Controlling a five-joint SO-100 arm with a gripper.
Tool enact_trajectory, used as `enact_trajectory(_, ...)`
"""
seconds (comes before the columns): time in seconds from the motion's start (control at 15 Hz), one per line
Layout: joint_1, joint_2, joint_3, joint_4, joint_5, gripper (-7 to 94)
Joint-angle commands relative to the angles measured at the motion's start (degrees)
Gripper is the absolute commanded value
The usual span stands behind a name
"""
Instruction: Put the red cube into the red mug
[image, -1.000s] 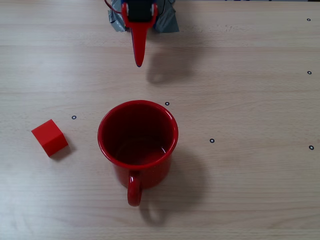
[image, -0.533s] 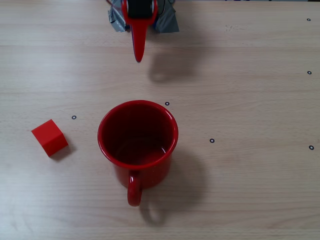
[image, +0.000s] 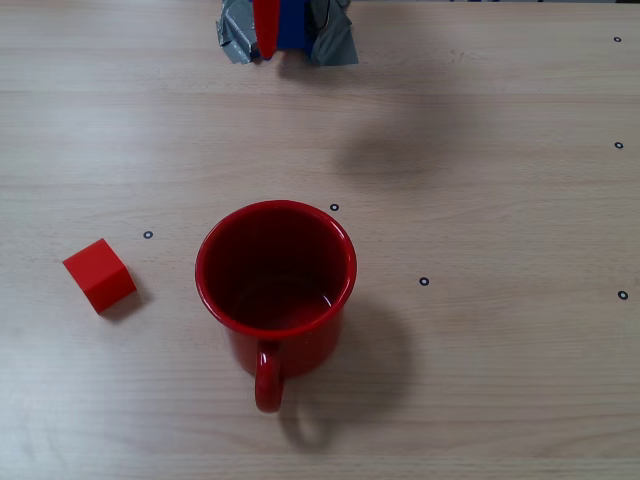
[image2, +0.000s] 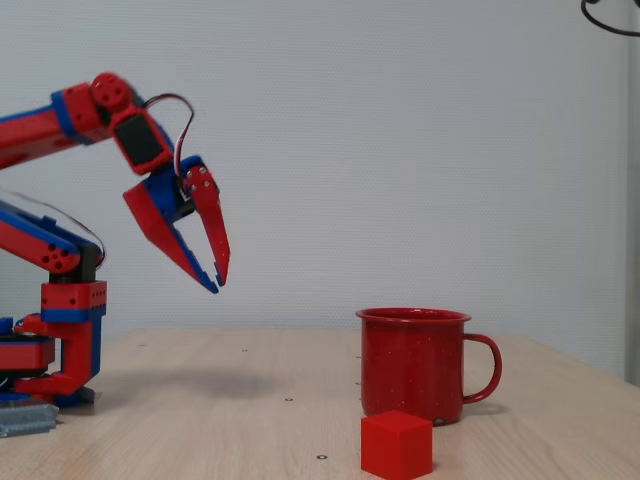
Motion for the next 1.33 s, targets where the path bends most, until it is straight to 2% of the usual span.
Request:
enact_trajectory(0.0, 0.5, -4.0, -10.6, 3.3, 1.5, 0)
enact_trajectory(0.53, 4.3, -19.2, -26.8, 10.1, 5.7, 0)
enact_trajectory(0.87, 9.7, -28.0, -34.1, 7.2, 7.1, 0)
enact_trajectory(1.27, 17.0, -45.4, -49.7, 5.6, 12.8, 0)
